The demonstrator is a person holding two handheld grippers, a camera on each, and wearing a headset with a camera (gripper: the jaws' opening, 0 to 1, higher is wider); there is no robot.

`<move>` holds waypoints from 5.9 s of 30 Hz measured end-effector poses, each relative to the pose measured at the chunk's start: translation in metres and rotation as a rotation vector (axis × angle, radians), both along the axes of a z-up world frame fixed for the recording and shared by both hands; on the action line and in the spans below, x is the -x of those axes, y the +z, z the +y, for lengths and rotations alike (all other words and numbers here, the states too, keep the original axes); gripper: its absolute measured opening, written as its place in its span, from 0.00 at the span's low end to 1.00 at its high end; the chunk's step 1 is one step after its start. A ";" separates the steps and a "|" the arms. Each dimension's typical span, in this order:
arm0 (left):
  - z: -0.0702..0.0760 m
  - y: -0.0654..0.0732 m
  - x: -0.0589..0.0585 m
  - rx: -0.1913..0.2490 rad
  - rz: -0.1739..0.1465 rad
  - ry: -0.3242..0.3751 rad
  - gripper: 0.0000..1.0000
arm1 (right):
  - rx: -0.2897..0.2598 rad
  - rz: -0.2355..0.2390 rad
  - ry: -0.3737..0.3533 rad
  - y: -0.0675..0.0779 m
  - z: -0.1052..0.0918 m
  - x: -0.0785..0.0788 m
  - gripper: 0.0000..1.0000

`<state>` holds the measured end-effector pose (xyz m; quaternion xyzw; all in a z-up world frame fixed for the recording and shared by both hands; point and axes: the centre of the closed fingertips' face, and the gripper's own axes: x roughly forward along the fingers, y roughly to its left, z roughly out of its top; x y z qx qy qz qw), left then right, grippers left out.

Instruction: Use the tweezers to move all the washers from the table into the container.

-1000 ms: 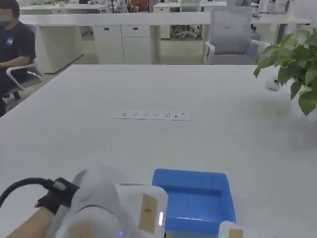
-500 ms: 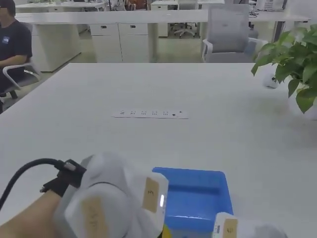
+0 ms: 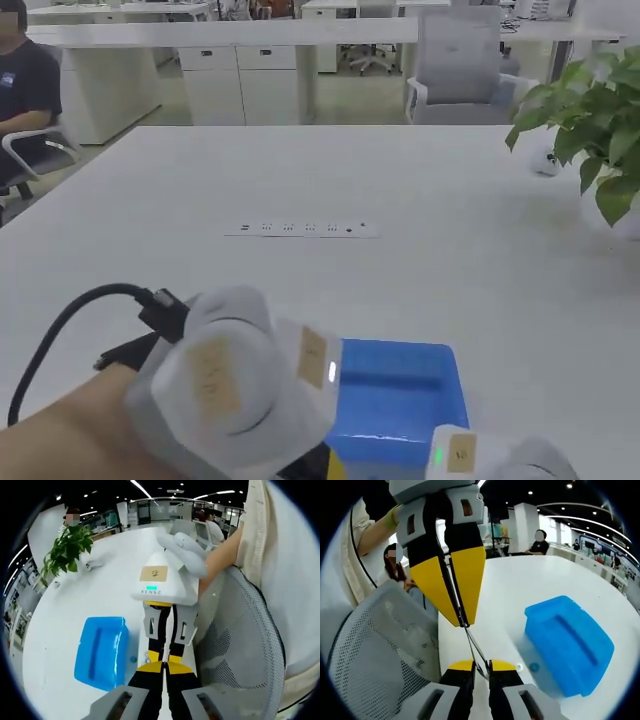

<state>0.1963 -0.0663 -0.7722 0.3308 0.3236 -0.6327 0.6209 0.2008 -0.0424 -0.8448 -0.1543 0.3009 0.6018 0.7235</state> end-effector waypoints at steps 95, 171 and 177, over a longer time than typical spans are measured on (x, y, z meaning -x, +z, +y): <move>0.096 0.040 -0.033 0.647 -0.355 1.072 0.90 | -0.117 -0.053 -0.358 0.081 -0.063 -0.133 0.03; 0.104 0.034 -0.033 0.622 -0.349 1.102 0.77 | -0.124 0.168 -0.277 0.019 -0.035 -0.061 0.03; 0.103 0.034 -0.033 0.619 -0.346 1.100 0.76 | -0.104 0.169 -0.263 0.016 -0.033 -0.060 0.04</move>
